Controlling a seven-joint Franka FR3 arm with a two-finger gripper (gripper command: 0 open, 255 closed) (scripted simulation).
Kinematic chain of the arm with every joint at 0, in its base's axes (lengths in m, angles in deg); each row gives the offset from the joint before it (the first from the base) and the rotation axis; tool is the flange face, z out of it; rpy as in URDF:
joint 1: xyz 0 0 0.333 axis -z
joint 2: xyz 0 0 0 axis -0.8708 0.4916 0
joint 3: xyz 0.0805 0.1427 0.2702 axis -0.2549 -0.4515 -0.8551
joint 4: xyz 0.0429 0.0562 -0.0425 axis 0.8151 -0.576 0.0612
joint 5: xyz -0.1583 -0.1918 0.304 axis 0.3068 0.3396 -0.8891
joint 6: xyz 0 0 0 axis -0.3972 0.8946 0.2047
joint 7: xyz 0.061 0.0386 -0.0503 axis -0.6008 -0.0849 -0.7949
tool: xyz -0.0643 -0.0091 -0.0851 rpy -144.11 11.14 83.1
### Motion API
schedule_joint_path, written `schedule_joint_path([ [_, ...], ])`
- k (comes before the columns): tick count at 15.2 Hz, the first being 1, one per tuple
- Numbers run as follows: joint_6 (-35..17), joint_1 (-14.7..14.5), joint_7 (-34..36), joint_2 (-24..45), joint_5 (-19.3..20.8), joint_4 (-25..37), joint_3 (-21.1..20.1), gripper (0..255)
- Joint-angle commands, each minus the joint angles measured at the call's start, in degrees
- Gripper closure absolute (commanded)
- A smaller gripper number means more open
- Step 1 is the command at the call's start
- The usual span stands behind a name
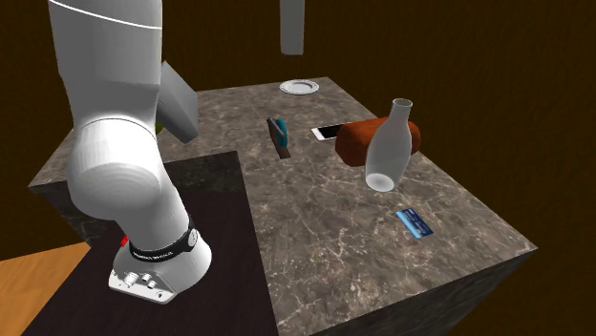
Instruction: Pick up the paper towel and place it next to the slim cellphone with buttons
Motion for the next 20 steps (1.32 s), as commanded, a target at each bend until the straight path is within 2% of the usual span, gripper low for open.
schedule_joint_path([
  [1, -1.72, 0.45, 0.11, -0.37, -0.30, -2.06, -0.01, 255],
  [9, -10.19, 4.39, -1.32, -4.76, -3.49, -14.23, -0.08, 255],
  [20, -19.88, 6.82, -2.66, -7.78, -5.60, -26.34, 0.16, 255],
])
